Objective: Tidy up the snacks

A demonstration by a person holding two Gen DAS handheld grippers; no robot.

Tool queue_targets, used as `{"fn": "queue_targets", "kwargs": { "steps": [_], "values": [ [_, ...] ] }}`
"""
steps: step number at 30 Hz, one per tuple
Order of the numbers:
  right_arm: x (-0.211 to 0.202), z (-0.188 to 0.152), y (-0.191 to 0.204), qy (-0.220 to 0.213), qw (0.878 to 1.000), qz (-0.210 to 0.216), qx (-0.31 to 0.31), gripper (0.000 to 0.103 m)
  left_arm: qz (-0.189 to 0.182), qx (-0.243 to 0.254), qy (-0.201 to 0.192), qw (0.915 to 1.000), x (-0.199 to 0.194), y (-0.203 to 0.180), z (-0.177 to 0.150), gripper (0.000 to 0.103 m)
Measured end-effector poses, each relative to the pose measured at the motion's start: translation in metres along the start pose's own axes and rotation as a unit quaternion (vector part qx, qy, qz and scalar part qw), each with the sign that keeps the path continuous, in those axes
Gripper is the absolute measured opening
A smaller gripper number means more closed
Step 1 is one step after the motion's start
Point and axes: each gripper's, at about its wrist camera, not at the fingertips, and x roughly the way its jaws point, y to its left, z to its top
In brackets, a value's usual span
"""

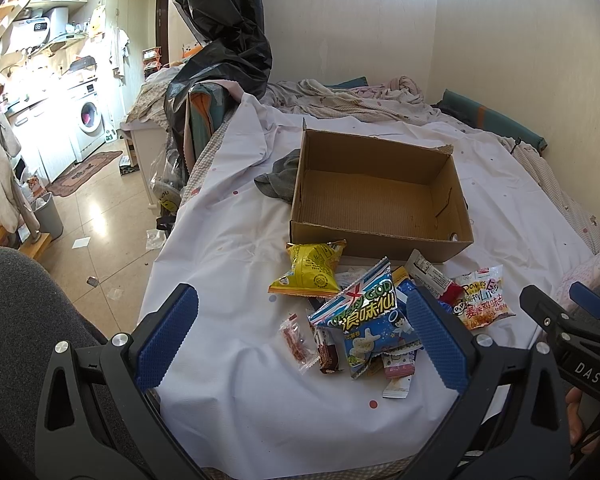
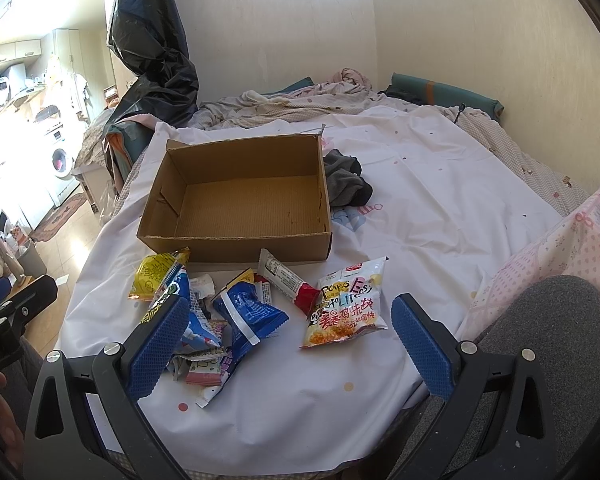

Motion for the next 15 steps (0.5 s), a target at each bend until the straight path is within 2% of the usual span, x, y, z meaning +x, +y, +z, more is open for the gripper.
{"fn": "queue_targets", "kwargs": {
  "steps": [15],
  "values": [
    [0.0044,-0.0023,0.0053,0.003,1.0,0.005,-0.002,0.103,-0.001,-0.001,0.0,1.0,-0.0006,0.0008,0.0001,0.103]
  ]
}}
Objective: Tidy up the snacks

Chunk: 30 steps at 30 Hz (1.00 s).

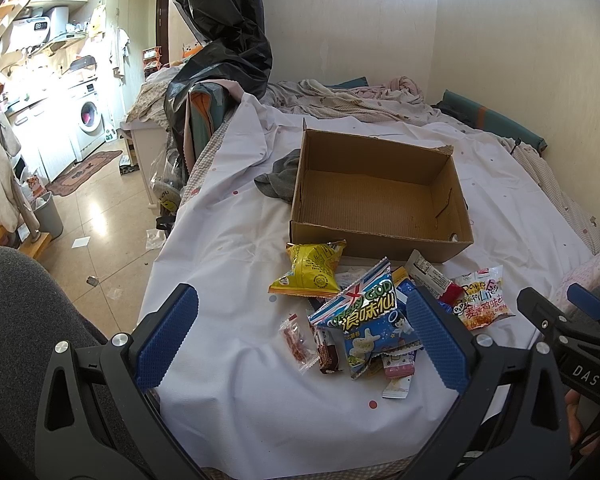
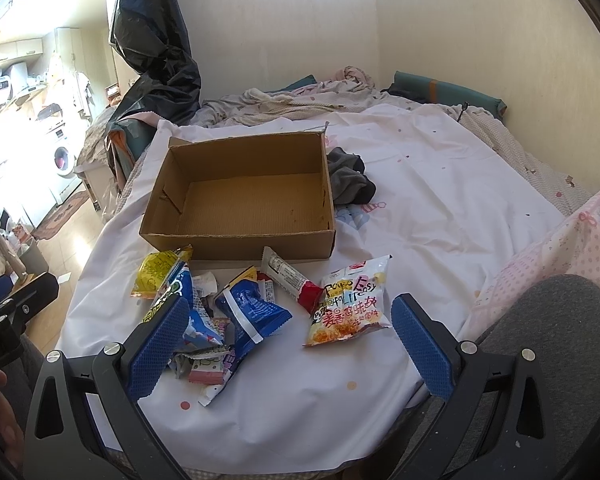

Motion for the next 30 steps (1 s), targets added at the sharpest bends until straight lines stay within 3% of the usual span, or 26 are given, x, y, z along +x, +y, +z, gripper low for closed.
{"fn": "queue_targets", "kwargs": {
  "steps": [20,25,30],
  "values": [
    [0.001,0.002,-0.001,0.013,1.0,0.01,0.006,0.103,-0.002,-0.004,0.01,0.9999,0.002,0.003,0.001,0.103],
    [0.014,0.019,-0.02,0.048,0.997,0.038,0.049,0.103,-0.001,-0.015,0.073,0.9972,0.025,0.007,0.006,0.103],
    [0.051,0.044,-0.048,0.111,0.988,0.058,0.091,0.103,-0.02,-0.067,0.157,0.9851,0.063,0.009,0.007,0.103]
  ]
}}
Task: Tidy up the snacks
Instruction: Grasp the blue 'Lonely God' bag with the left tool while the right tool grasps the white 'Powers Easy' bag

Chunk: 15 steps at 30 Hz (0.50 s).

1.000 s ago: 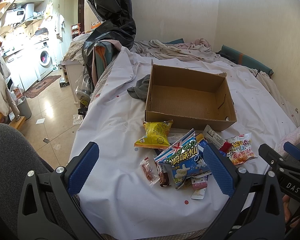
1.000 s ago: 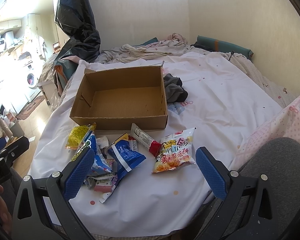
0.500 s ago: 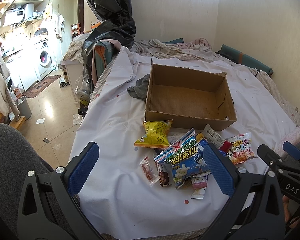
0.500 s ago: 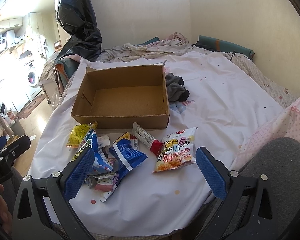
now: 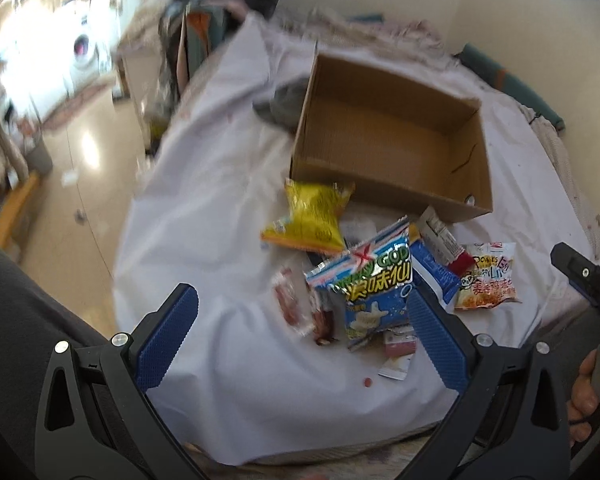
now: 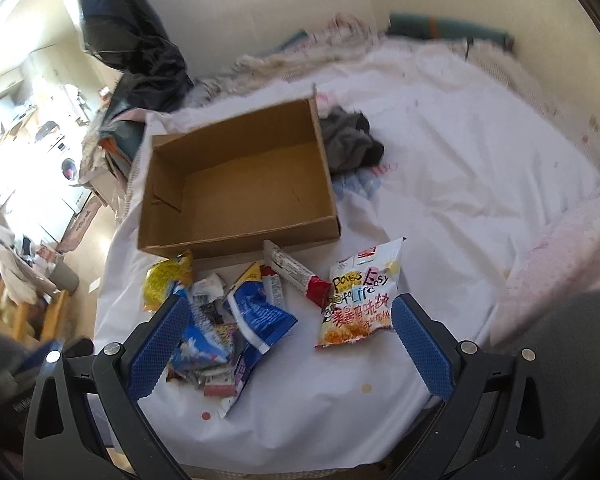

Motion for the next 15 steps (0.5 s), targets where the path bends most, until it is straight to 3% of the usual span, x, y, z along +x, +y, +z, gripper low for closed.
{"fn": "queue_targets", "kwargs": {
  "steps": [4,7,11,15],
  "values": [
    [0.038,0.021,-0.024,0.076,0.996,0.014,0.053,0.103,-0.026,-0.035,0.04,0.9983,0.03,-0.014,-0.004,0.102],
    [0.071,0.028,-0.04,0.133,0.988,0.02,0.08,0.103,-0.04,-0.051,0.067,0.9956,0.051,-0.026,-0.007,0.095],
    [0.108,0.026,-0.059,0.202,0.975,-0.007,0.096,0.102,-0.05,-0.067,0.09,0.9924,0.071,-0.032,-0.006,0.09],
    [0.126,0.023,-0.073,0.219,0.971,-0.041,0.088,0.095,-0.049,-0.071,0.108,0.9903,0.086,-0.036,-0.005,0.078]
  ]
}}
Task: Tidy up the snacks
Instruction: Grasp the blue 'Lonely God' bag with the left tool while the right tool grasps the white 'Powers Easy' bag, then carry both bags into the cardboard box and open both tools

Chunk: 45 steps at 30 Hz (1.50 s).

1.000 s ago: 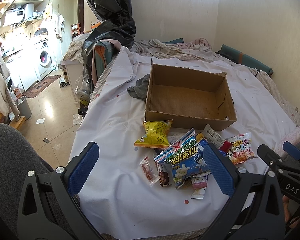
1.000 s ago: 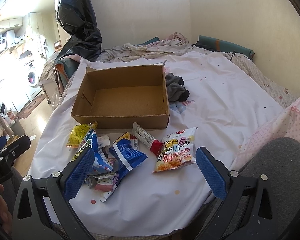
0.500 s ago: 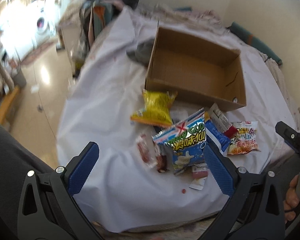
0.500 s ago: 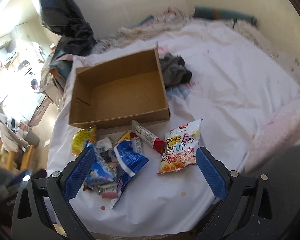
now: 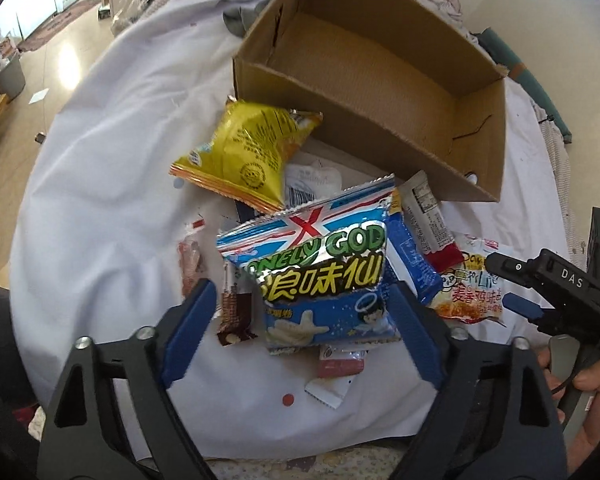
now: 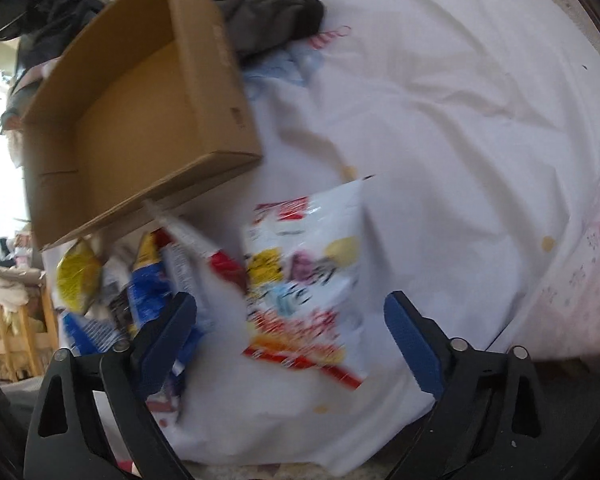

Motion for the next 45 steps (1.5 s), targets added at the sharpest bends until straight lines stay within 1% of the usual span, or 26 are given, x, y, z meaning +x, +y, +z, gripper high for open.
{"fn": "queue_targets", "kwargs": {
  "steps": [1,3,5,7,8,9,10,11,12,13,17,19,21,22,23,26,28,31,33,36,40,44,45],
  "values": [
    [0.002,0.001,-0.002,0.002,1.0,0.0,0.002,0.093,-0.004,-0.003,0.006,1.0,0.004,-0.001,0.001,0.077],
    [0.009,0.002,-0.007,0.013,1.0,-0.003,0.005,0.084,-0.009,-0.008,0.015,0.9998,0.011,-0.003,0.003,0.065],
    [0.014,0.004,-0.01,0.029,0.999,0.002,0.013,0.077,-0.009,-0.012,0.023,0.9996,0.016,-0.005,0.005,0.062],
    [0.019,0.005,-0.011,0.037,0.999,0.011,0.016,0.074,-0.016,-0.02,0.026,0.9993,0.018,-0.005,0.006,0.06],
    [0.022,0.005,-0.01,0.042,0.999,0.015,0.014,0.069,-0.015,-0.02,0.026,0.9994,0.019,-0.005,0.007,0.054],
    [0.026,0.007,-0.01,0.047,0.999,0.018,0.01,0.06,-0.009,-0.014,0.027,0.9995,0.019,-0.007,0.008,0.05],
    [0.029,0.007,-0.009,0.053,0.998,0.019,0.006,0.059,-0.006,-0.01,0.028,0.9995,0.019,-0.007,0.008,0.05],
    [0.03,0.006,-0.009,0.055,0.998,0.02,0.004,0.052,-0.005,-0.008,0.027,0.9996,0.019,-0.007,0.008,0.048],
    [0.028,0.005,-0.009,0.052,0.998,0.019,0.002,0.047,-0.004,-0.005,0.026,0.9996,0.018,-0.007,0.008,0.047],
    [0.027,0.004,-0.009,0.048,0.999,0.019,-0.003,0.046,-0.003,-0.004,0.026,0.9997,0.017,-0.007,0.007,0.046],
    [0.006,0.003,-0.012,0.013,1.0,0.026,-0.008,0.027,-0.005,0.001,0.02,0.9998,0.006,-0.007,0.006,0.045],
    [-0.012,0.0,-0.017,-0.01,0.999,0.032,-0.003,0.026,-0.006,0.012,0.004,0.9999,-0.01,-0.009,0.008,0.044],
    [-0.033,-0.003,-0.021,-0.041,0.998,0.041,0.001,0.025,-0.02,0.015,-0.004,0.9997,-0.025,-0.009,0.012,0.044],
    [-0.046,-0.004,-0.021,-0.058,0.997,0.052,-0.003,0.025,-0.032,0.021,-0.011,0.9992,-0.036,-0.01,0.02,0.044],
    [-0.056,-0.002,-0.02,-0.068,0.996,0.055,-0.006,0.025,-0.034,0.025,-0.017,0.999,-0.042,-0.011,0.026,0.044],
    [-0.085,-0.004,-0.013,-0.111,0.99,0.08,-0.02,0.025,-0.033,0.036,-0.047,0.9977,-0.071,-0.009,0.057,0.045],
    [-0.106,0.001,-0.009,-0.153,0.982,0.109,-0.032,0.025,-0.026,0.05,-0.061,0.9965,-0.083,-0.011,0.081,0.044],
    [-0.124,0.009,0.003,-0.188,0.97,0.143,-0.049,0.025,-0.013,0.069,-0.073,0.9948,-0.088,-0.015,0.105,0.045],
    [-0.126,0.021,0.018,-0.196,0.966,0.158,-0.062,0.025,-0.005,0.075,-0.073,0.9944,-0.087,-0.017,0.119,0.045],
    [-0.124,0.035,0.03,-0.197,0.963,0.17,-0.071,0.025,0.003,0.086,-0.071,0.9937,-0.079,-0.021,0.13,0.045],
    [-0.1,0.062,0.056,-0.188,0.962,0.177,-0.087,0.025,0.018,0.103,-0.074,0.9917,-0.065,-0.029,0.145,0.045],
    [-0.074,0.076,0.073,-0.18,0.964,0.167,-0.106,0.025,0.033,0.126,-0.075,0.9887,-0.045,-0.039,0.152,0.045],
    [-0.067,0.079,0.074,-0.176,0.963,0.174,-0.106,0.025,0.035,0.135,-0.076,0.9874,-0.041,-0.042,0.152,0.045]
  ]
}}
